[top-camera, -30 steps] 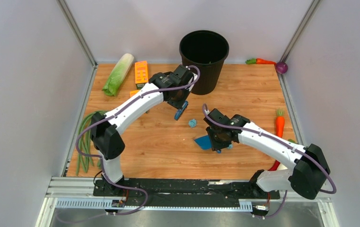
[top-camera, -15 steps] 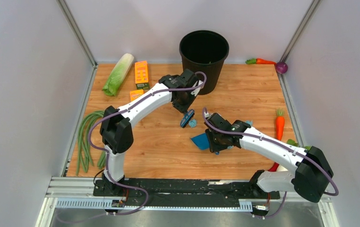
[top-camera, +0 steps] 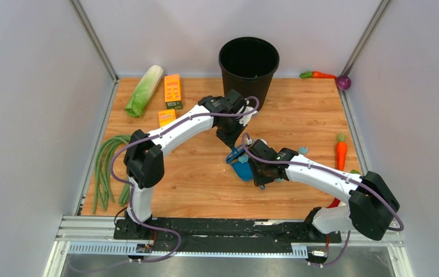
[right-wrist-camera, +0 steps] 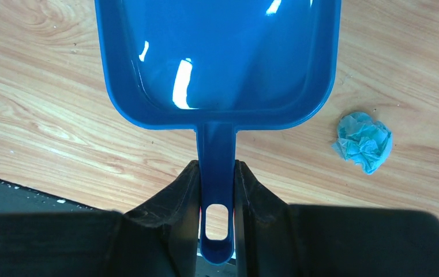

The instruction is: Sweep away the paper scraps from the table

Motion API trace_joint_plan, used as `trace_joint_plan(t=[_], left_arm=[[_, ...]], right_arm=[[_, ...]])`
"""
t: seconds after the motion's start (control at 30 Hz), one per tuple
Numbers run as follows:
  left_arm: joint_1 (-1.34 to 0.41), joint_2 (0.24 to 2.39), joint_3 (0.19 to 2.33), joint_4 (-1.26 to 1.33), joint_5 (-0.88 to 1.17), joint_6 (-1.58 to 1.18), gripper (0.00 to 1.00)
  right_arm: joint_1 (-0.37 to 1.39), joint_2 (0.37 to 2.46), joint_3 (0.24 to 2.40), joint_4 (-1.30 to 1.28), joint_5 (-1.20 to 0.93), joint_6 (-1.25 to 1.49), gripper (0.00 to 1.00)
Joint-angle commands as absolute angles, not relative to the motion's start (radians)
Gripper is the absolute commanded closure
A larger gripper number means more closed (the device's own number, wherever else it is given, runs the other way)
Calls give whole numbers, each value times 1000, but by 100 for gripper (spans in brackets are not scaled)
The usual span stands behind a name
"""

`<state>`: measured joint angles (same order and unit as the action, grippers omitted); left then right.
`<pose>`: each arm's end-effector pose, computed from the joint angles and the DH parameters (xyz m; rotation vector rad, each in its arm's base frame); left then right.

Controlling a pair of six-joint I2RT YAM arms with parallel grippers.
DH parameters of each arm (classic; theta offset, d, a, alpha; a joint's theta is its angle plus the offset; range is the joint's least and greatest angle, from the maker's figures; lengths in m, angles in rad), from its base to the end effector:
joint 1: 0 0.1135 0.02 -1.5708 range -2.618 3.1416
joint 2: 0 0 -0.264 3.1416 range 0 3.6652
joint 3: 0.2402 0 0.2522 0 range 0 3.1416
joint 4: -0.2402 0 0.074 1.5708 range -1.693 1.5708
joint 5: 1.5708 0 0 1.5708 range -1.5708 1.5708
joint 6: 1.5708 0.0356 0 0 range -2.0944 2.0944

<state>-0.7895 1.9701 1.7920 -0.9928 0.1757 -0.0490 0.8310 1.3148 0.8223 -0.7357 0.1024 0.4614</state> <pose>0.2891 -0.3003 0.2719 1.0642 2.6029 -0.4582 0.1605 0.1705 0.2029 -0.4904 2.7586 0.1772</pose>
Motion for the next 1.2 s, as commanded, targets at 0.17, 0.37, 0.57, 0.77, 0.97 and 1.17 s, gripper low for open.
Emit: trace_joint_plan(t=[0.17,0.37,0.57,0.77,0.97,1.17], left_arm=[[-805,1942,1781,-1019,250,-11,100],[-816,1916,1784,-1045,222,-15,100],[-830,1885,1793,-1052,222,-41,100],[-854,1856,1763,-1057,203,-58,100],[-859,1795,1741,-1066,187,-80,100],[-858,1758,1752,-1092,161,-94,100]], right_arm=[[838,1339,807,-686,132,465,100],[838,1338,805,-687,144,469,100],[838,1330,805,-687,158,474,100],[838,1321,807,-687,170,477,100],[838,1302,804,-684,189,483,100],[838,1282,810,-680,209,482,100]])
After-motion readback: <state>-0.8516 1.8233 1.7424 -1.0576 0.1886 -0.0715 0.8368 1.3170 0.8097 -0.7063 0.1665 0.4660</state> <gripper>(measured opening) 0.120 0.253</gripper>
